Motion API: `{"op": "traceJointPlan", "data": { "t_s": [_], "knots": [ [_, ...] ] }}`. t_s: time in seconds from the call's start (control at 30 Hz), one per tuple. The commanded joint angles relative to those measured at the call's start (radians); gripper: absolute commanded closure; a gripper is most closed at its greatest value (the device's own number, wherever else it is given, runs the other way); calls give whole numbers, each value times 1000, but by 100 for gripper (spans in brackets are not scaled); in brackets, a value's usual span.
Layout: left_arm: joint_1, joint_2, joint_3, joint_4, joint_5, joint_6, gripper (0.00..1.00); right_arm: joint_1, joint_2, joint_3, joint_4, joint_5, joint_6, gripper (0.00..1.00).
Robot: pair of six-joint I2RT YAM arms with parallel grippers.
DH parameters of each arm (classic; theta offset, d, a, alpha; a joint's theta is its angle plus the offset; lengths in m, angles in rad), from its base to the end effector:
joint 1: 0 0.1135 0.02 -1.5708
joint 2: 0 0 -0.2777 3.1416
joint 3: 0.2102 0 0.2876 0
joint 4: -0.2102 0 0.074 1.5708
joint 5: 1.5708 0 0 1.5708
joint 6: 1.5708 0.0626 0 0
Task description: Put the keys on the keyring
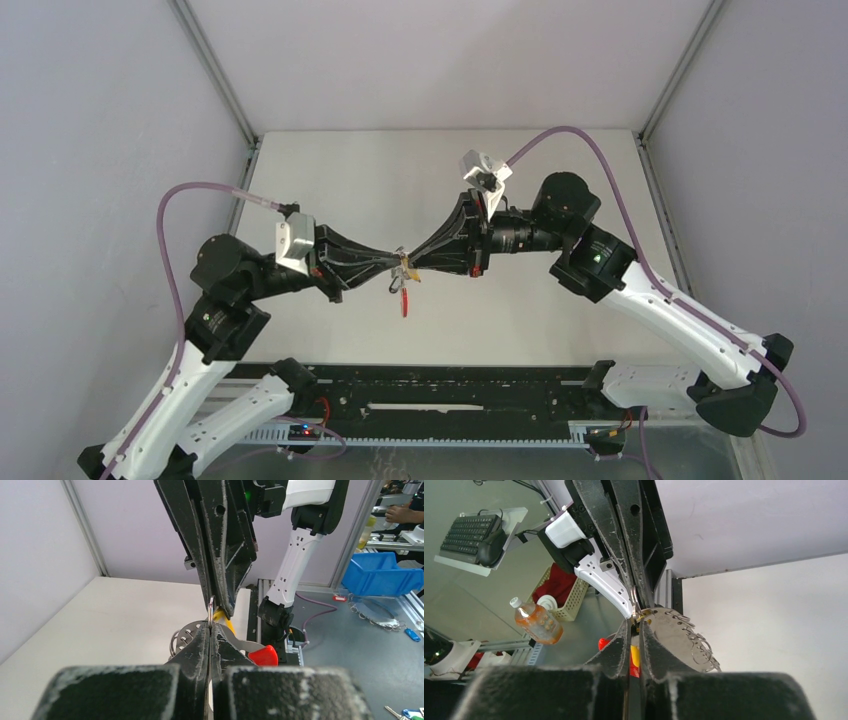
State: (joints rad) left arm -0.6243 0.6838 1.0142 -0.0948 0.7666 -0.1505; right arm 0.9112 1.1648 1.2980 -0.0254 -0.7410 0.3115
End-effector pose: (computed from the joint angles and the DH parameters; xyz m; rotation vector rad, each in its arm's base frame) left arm 0.1102 -0.1329 0.4647 0.9795 1.1403 -1.1410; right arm 0.1508 0.2635 0.4784 -1.1016 1.2861 1.4881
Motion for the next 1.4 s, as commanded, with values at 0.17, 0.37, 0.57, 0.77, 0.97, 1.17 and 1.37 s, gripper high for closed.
{"op": "traceJointPlan", "data": {
  "t_s": [0.17, 0.37, 0.57, 0.77, 0.97, 1.17, 1.37],
  "knots": [
    [-4, -11, -5, 44, 11, 2, 100, 3, -15, 6, -21, -13, -2, 100],
    [-4, -14, -1, 50, 14, 5, 100, 2, -14, 5, -76, -21, -18, 100],
    [-5, -12, 7, 51, 22, 8, 100, 2, 17, 6, -102, -62, -1, 100],
    [-4, -9, 11, 53, 32, 11, 100, 2, 41, 22, -116, -83, 5, 99],
    [-5, -7, 10, 52, 40, 11, 100, -3, 48, 103, -246, -50, -96, 71],
    [-3, -7, -3, 44, 49, 0, 100, -29, 0, 192, -302, -5, -229, 50],
    [-4, -6, -9, 45, 53, -20, 100, -25, 1, 219, -279, -11, -293, 40]
  ]
}}
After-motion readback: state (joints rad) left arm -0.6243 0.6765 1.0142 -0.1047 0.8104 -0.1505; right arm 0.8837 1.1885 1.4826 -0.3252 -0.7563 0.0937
